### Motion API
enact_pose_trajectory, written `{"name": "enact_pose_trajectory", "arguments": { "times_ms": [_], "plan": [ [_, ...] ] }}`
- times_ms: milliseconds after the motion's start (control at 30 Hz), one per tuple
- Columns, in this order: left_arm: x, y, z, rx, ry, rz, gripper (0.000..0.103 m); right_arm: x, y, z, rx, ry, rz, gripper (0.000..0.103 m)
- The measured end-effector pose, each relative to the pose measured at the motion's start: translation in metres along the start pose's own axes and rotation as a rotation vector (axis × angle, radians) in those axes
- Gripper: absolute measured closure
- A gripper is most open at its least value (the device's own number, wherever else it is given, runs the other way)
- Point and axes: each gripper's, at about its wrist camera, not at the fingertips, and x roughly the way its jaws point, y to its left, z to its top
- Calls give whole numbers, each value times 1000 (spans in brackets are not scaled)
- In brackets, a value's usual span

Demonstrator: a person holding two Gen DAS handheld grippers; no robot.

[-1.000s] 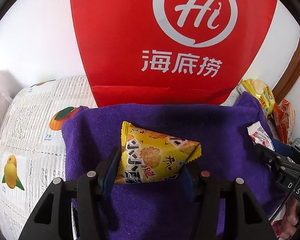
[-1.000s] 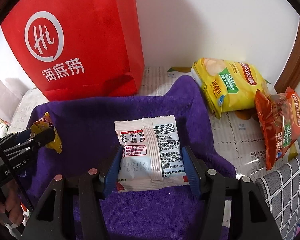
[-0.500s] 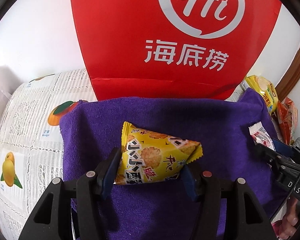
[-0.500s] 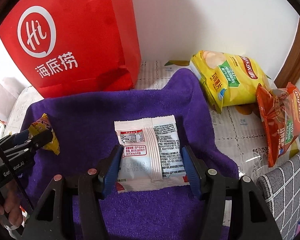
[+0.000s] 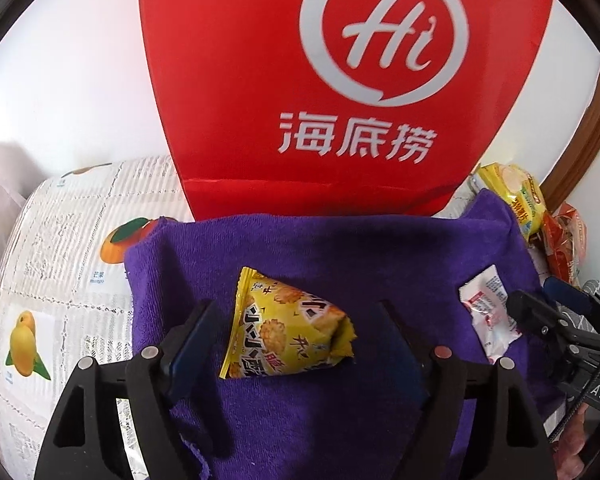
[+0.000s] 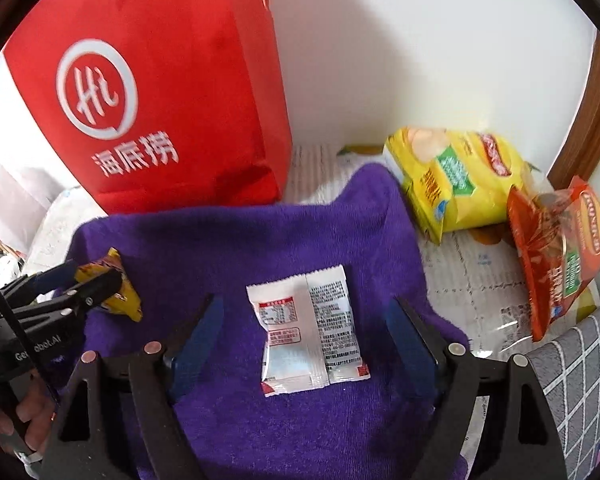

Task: Organize snacks
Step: 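Open both tools to release the snacks onto the towel, then grasp the pink candy bag with left tool while right tool grasps pink-yellow bag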

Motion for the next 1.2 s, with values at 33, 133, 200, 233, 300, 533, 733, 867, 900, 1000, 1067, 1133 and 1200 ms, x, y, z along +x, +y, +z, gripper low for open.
{"name": "enact_pose_trajectory", "arguments": {
  "times_ms": [33, 133, 200, 233, 300, 533, 733, 867, 900, 1000, 1067, 1133, 1200],
  "plan": [
    [-3, -1, 1, 0, -2, 2, 25, -5, 1, 1, 3, -15, -4, 20],
    [-16, -3, 4, 4, -15, 16, 25, -22, 3, 0, 19, -57, -4, 20],
    [-27, -2, 3, 6, -36, 20, 25, -32, 4, -3, 24, -58, 14, 20],
    [-34, -1, 2, 4, -48, 21, 25, -38, 5, -6, 22, -63, 14, 22],
    [-45, 0, -2, -2, -49, 29, 25, -53, 8, -13, 0, -79, -24, 22],
    [-99, 14, -28, 7, -61, 16, 25, -100, 9, -40, 14, -70, 24, 30],
    [-144, 32, -59, -18, -74, 27, 25, -147, 12, -77, 8, -88, 38, 30],
    [-160, 39, -83, -34, -68, 30, 25, -170, 7, -102, 21, -93, 19, 37],
    [-162, 39, -88, -35, -68, 27, 25, -175, 5, -109, 26, -89, 17, 37],
    [-167, 39, -107, -43, -62, 21, 25, -185, -1, -127, 42, -89, 19, 37],
    [-168, 38, -121, -33, -53, 30, 25, -190, -5, -139, 48, -90, 11, 37],
    [-168, 39, -135, -26, -41, 37, 25, -191, -9, -151, 59, -82, 1, 37],
    [-165, 40, -149, -26, -23, 40, 25, -186, -14, -162, 72, -60, -1, 37]
  ]
}}
